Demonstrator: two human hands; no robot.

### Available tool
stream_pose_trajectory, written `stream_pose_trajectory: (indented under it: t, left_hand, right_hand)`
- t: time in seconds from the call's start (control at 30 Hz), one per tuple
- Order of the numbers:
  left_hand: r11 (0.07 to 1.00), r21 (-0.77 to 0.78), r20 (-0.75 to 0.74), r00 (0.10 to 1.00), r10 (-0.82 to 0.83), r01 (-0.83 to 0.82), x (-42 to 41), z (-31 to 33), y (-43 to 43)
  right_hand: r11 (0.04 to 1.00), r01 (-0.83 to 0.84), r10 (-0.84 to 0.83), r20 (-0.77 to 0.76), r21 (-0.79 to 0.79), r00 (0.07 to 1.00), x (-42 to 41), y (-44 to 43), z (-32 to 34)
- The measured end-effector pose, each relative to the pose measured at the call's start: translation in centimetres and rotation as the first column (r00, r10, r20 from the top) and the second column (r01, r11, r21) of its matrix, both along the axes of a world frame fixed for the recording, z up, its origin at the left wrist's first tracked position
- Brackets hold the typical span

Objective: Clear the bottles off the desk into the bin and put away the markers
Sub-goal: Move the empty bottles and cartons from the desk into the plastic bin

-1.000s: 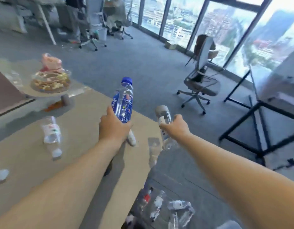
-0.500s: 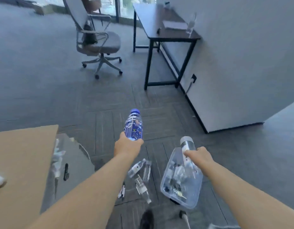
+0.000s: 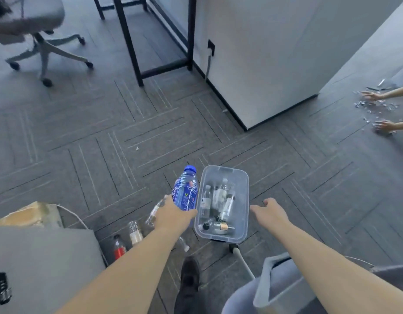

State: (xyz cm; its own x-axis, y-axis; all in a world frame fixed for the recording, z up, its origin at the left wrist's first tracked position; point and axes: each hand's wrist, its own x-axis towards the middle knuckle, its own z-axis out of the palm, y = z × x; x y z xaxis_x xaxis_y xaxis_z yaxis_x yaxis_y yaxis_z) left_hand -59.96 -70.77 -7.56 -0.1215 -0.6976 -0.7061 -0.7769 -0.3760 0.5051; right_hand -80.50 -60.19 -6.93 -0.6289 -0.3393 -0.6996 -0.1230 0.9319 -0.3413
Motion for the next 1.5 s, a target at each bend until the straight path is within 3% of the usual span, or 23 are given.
stream_pose_trajectory:
  t: [0.1,0.3,0.43,0.7,0.97,1.07,1.27,1.4,1.5]
  left_hand:
    - [0.996,0.007,-0.084,0.993,-0.087,0.088,-2.9,-0.4,0.2]
    - [0.993,-0.002,-0.046,0.992,-0.115,0.115,-2.6,0.8,-1.1]
    - [0.998,-0.061,0.017,0.999,-0.032,0.033,2.1,3.3,-3.2]
    - [0.920,-0.318,0.017,0.969,0.245,-0.227,18.3,11.6,-4.5]
    - [0.649,-0.541,-0.027,0.782,0.623,-0.535,40.5,19.9,2.9]
    - [0.496,-0.567,-0.021,0.613,0.790,-0.658,49.6,20.9,10.1]
    - [0.131,-0.553,0.016,0.146,0.989,-0.823,63.3,19.7,26.3]
    - [-0.016,-0.525,0.016,-0.029,0.999,-0.851,67.0,17.7,33.4]
    - [-0.091,-0.496,0.025,-0.119,0.993,-0.863,67.7,15.3,36.4]
  right_hand:
    - [1.000,0.005,-0.005,-0.003,0.005,1.000,-0.8,1.0,-0.3]
    - [0.998,0.021,-0.019,-0.021,0.066,1.000,-1.5,1.7,1.6]
    - [0.998,-0.034,0.036,-0.029,0.050,0.999,-0.1,-1.0,4.2]
    - [0.915,-0.389,0.376,-0.123,-0.108,0.919,13.1,-10.1,12.1]
    - [0.535,-0.803,0.766,-0.249,-0.261,0.592,36.9,-14.9,19.6]
    - [0.335,-0.893,0.862,-0.284,-0.301,0.420,47.2,-13.2,20.9]
    - [-0.044,-0.922,0.940,-0.330,-0.385,0.093,66.4,-4.3,22.0]
    - [-0.333,-0.875,0.923,-0.310,-0.352,-0.226,75.0,2.0,20.8]
    - [-0.481,-0.812,0.873,-0.268,-0.330,-0.408,80.1,4.8,19.4]
